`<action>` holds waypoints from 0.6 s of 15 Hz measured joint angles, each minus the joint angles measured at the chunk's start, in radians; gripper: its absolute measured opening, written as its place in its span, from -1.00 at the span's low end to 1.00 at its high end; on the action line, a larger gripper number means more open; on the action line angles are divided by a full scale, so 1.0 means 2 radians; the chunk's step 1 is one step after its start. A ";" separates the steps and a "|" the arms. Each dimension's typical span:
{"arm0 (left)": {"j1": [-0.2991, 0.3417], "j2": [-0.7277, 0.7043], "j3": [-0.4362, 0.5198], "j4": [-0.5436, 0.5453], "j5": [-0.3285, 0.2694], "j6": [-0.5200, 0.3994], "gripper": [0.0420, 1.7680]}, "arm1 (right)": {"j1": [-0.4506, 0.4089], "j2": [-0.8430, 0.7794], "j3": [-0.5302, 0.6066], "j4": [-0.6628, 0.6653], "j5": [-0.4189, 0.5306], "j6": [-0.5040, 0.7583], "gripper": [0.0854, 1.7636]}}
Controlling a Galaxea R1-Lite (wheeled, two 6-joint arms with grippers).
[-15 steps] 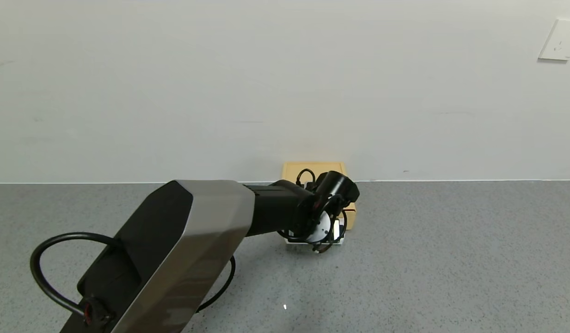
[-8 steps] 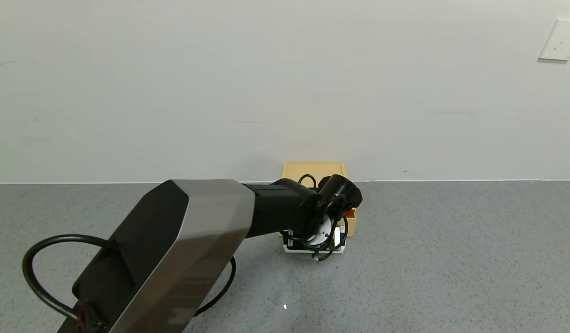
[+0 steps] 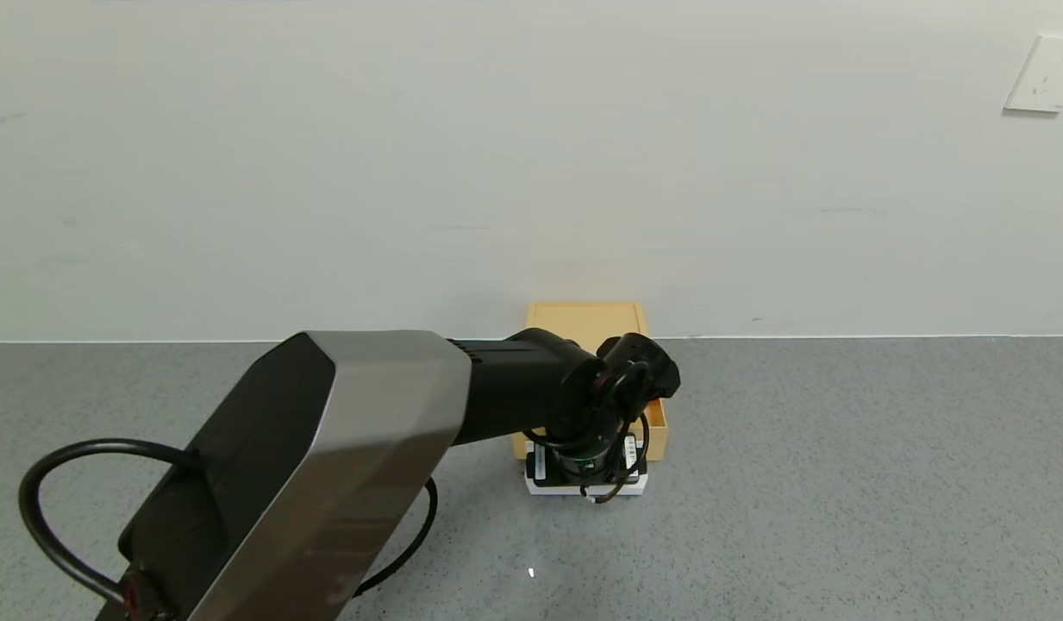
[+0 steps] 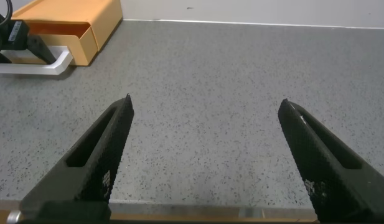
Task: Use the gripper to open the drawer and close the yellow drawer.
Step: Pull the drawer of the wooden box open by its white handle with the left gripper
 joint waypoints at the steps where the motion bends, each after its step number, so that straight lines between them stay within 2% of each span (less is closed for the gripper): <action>1: -0.002 -0.001 0.000 0.006 0.000 -0.005 0.94 | 0.000 0.000 0.000 0.000 0.000 0.000 0.94; 9: -0.022 -0.011 0.003 0.064 -0.001 -0.047 0.94 | 0.000 0.000 0.000 0.000 0.000 0.000 0.94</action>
